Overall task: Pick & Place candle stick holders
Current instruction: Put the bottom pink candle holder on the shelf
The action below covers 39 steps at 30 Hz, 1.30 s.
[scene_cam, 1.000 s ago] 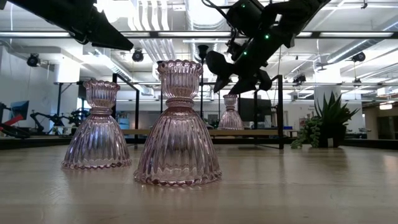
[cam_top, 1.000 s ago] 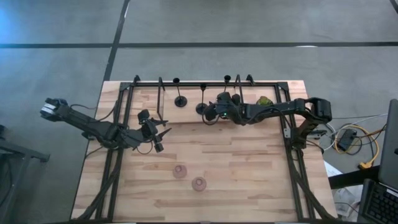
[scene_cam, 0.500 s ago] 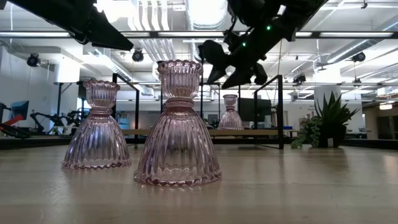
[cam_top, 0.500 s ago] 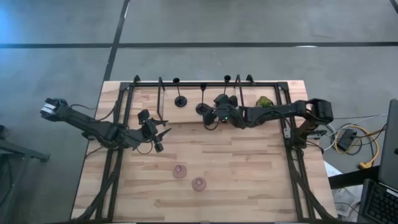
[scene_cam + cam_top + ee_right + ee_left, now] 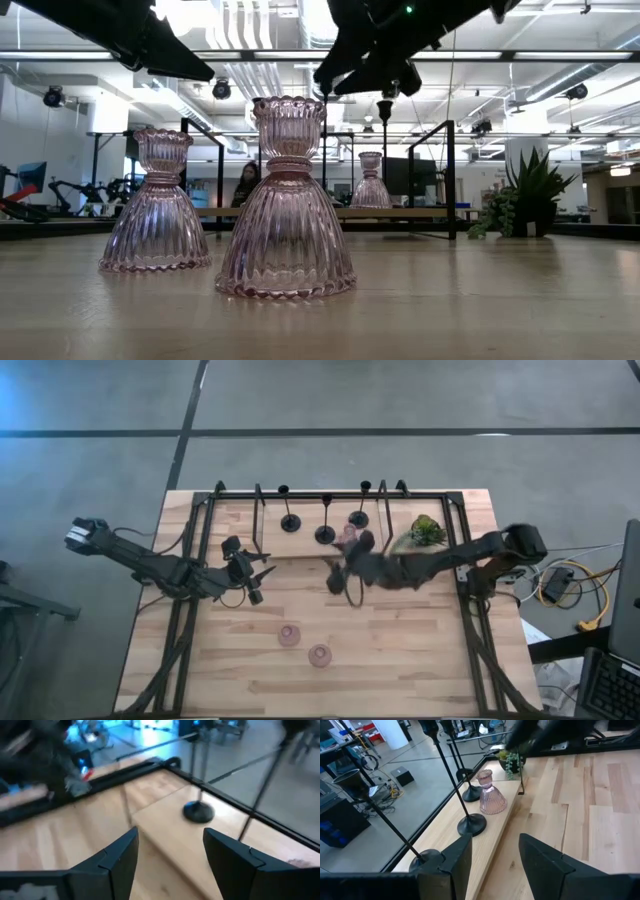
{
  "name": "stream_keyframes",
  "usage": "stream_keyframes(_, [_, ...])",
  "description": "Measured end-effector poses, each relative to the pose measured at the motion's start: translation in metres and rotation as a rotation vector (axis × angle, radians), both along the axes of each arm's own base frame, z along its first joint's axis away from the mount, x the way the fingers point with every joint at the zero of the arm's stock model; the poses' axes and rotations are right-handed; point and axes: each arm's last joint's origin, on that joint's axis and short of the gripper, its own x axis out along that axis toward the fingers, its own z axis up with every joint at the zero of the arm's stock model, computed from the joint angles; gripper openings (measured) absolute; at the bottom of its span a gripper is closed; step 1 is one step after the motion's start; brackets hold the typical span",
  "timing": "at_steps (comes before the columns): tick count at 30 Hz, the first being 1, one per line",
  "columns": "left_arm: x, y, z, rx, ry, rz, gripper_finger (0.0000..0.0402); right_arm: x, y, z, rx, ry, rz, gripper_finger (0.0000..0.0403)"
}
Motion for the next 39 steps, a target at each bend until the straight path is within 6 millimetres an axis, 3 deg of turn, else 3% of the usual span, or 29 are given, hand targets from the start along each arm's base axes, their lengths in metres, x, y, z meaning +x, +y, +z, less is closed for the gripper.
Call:
stream_keyframes(6, [0.0, 0.0, 0.0, 0.001, 0.0, 0.0, 0.0167, 0.003, 0.032, -0.03, -0.106, 0.097, -0.004, 0.0196])
stream_keyframes(11, [0.0, 0.0, 0.0, 0.013, 0.008, -0.005, 0.0167, 0.0, 0.04, -0.058, -0.132, 0.094, 0.009, 0.0184])
stream_keyframes(16, [-0.001, 0.0, 0.001, 0.033, 0.016, -0.011, 0.0167, -0.011, 0.035, -0.073, -0.188, 0.071, -0.032, 0.0173])
stream_keyframes(21, [-0.001, 0.001, 0.002, 0.032, 0.007, -0.005, 0.0167, -0.02, 0.026, -0.081, -0.139, -0.037, -0.064, 0.0159])
stream_keyframes(26, [-0.001, 0.001, 0.003, 0.049, 0.01, -0.002, 0.0167, -0.024, 0.012, -0.09, -0.144, -0.012, -0.103, 0.0148])
stream_keyframes(32, [-0.001, 0.002, 0.002, 0.05, 0.012, -0.001, 0.0167, -0.018, -0.008, -0.106, -0.135, 0.022, -0.152, 0.0138])
stream_keyframes(39, [-0.002, 0.003, 0.002, 0.074, 0.021, 0.025, 0.0167, -0.006, -0.02, -0.105, -0.18, 0.046, -0.152, 0.0124])
